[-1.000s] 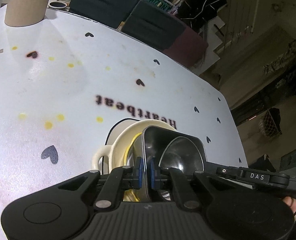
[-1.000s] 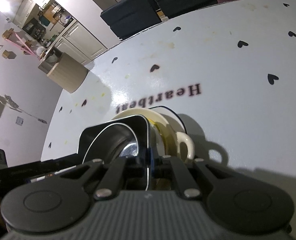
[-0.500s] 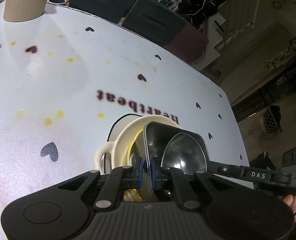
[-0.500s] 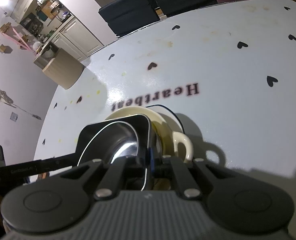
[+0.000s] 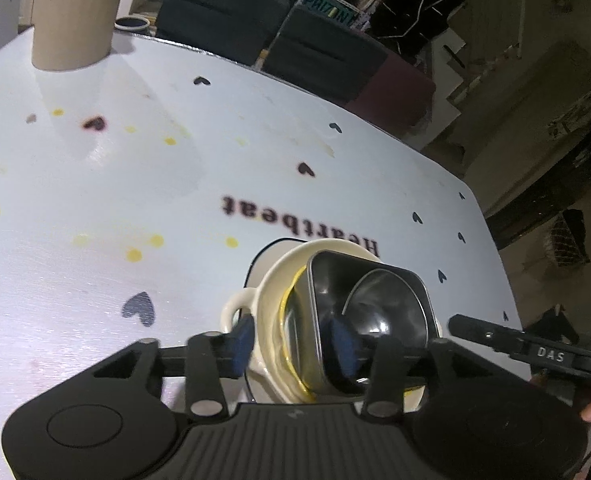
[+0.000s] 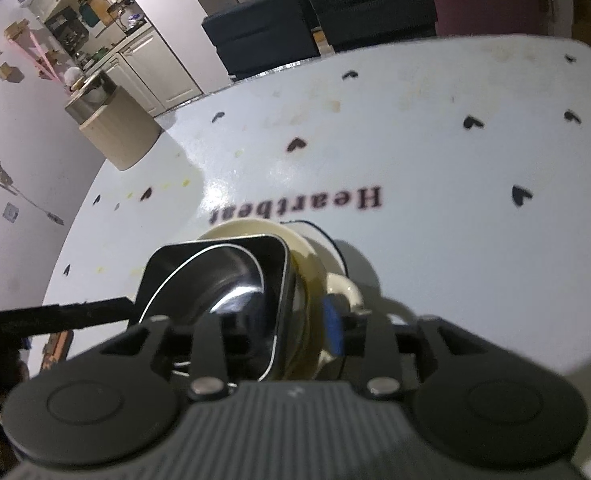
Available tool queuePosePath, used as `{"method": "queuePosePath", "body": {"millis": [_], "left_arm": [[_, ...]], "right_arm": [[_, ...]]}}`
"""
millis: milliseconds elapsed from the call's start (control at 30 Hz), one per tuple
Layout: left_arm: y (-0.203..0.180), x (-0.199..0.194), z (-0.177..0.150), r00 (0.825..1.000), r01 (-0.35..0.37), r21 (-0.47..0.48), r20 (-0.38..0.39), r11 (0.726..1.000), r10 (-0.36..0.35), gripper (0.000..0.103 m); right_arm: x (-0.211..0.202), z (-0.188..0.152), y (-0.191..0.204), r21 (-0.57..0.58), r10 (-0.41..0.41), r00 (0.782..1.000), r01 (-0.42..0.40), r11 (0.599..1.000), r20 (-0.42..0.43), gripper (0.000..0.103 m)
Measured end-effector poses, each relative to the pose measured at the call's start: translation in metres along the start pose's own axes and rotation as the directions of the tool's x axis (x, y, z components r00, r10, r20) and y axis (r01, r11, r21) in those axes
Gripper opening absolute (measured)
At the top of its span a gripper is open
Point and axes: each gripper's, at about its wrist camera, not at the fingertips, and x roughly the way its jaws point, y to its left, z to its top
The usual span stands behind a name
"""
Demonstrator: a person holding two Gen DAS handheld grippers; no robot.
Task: Organize plates and bowls
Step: 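Open both grippers and pull them back from the stack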
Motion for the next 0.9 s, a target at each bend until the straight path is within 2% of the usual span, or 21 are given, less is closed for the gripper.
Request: {"method": "queuePosePath", "body": {"millis": [133,200,333,400,467,633,767,900], "left_arm": [[-0.007,-0.015,-0.002,0.999,-0.027,0.023,0.028,0.999,0.026,0.063],[-0.012,-0.022,-0.002,0.998,-0.038,0.038,0.045,0.999,0.037,0.078],[-0.021,-0.039,-0.005,0.995,-0.045,0.046,0.086,0.998,0.041,0.092],[-0.024,-0.049,-0.007,0.992,-0.053,0.049,0.119,0.997,0.047,0.103],[-0.029,-0.06,-0.009,0.987,-0.06,0.066,0.152,0.996,0.049,0.103],[-0.036,-0.085,-0.016,0.974,-0.079,0.093,0.22,0.992,0.057,0.103],[-0.041,-0.109,-0.023,0.959,-0.088,0.122,0.28,0.989,0.051,0.103],[-0.047,-0.135,-0.033,0.931,-0.12,0.138,0.358,0.983,0.064,0.103]], "right_arm": [[-0.013,-0.004,0.006,-0.044,-0.035,0.998,0.037,0.998,0.049,0.057],[-0.02,-0.005,0.008,-0.048,-0.035,0.997,0.038,0.998,0.073,0.063],[-0.033,-0.007,0.013,-0.062,-0.033,0.993,0.04,0.997,0.111,0.075],[-0.039,-0.009,0.016,-0.079,-0.038,0.99,0.049,0.996,0.136,0.082],[-0.046,-0.01,0.018,-0.092,-0.04,0.986,0.056,0.994,0.164,0.092],[-0.062,-0.017,0.019,-0.11,-0.046,0.967,0.075,0.991,0.252,0.102],[-0.08,-0.026,0.025,-0.114,-0.042,0.951,0.08,0.99,0.307,0.102],[-0.098,-0.038,0.028,-0.102,-0.032,0.927,0.075,0.992,0.373,0.103]]}}
